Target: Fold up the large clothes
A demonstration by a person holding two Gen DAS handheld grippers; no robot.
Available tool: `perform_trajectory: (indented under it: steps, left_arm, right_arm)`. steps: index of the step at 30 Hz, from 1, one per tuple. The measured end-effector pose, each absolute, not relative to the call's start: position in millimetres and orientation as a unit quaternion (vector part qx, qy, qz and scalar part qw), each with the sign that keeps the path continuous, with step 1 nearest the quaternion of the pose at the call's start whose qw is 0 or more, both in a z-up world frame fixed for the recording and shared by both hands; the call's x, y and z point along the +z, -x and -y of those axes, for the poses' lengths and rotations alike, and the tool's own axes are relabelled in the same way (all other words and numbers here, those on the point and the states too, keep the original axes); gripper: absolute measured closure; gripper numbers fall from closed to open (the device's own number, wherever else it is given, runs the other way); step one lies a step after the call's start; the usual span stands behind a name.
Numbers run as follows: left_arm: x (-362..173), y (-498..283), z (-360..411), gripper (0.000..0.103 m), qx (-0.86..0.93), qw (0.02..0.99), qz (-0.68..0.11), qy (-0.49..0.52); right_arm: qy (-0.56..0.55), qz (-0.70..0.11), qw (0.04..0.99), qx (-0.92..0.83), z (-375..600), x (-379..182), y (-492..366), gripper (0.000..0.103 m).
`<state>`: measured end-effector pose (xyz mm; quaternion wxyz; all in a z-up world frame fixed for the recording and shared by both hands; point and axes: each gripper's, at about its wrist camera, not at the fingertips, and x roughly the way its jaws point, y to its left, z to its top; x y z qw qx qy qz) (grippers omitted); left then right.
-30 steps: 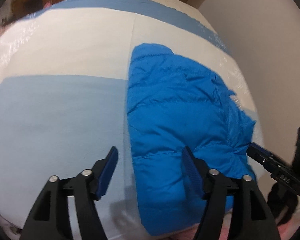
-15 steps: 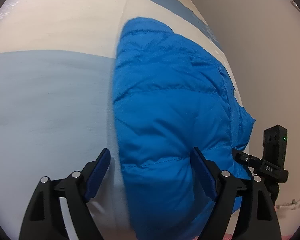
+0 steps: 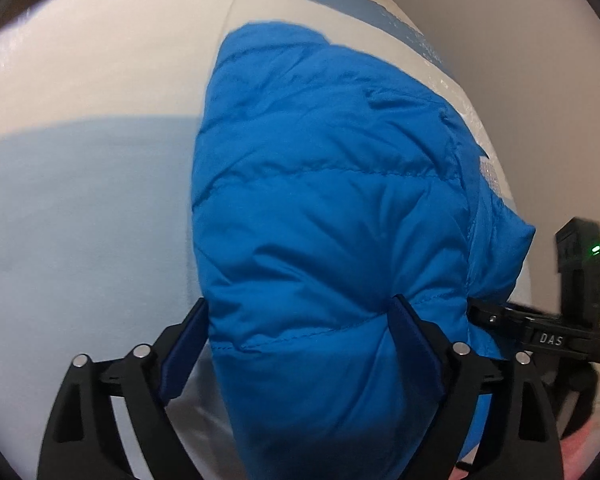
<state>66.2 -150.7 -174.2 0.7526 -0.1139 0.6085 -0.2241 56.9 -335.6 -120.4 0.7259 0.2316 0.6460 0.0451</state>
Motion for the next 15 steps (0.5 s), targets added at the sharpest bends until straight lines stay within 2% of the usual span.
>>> perform_trajectory:
  steps: [3, 4, 8, 11, 15]
  left_arm:
    - [-188.8, -71.5, 139.6, 0.015, -0.238, 0.723, -0.625, 0.173]
    - [-186.5, -70.5, 141.4, 0.017, -0.238, 0.727, -0.622, 0.167]
    - [-172.4, -63.5, 151.9, 0.03, -0.23, 0.745, -0.61, 0.141]
    - [-156.0, -57.2, 163.4, 0.043, -0.221, 0.763, -0.598, 0.106]
    - [-137.4, -54.4, 179.6, 0.051, -0.197, 0.777, -0.596, 0.053]
  right_arm:
    - [-0.239, -0.644, 0.725, 0.054, 338.4, -123.8, -57.8, 0.022]
    - [-0.243, -0.642, 0.725, 0.066, 336.7, -121.1, -58.3, 0.034]
    - [-0.229, -0.636, 0.734, 0.07, 326.9, -108.8, -57.2, 0.055]
    - [-0.185, -0.63, 0.752, 0.063, 309.5, -95.7, -57.6, 0.063]
    - [-0.124, -0.63, 0.766, 0.035, 284.9, -79.4, -60.0, 0.069]
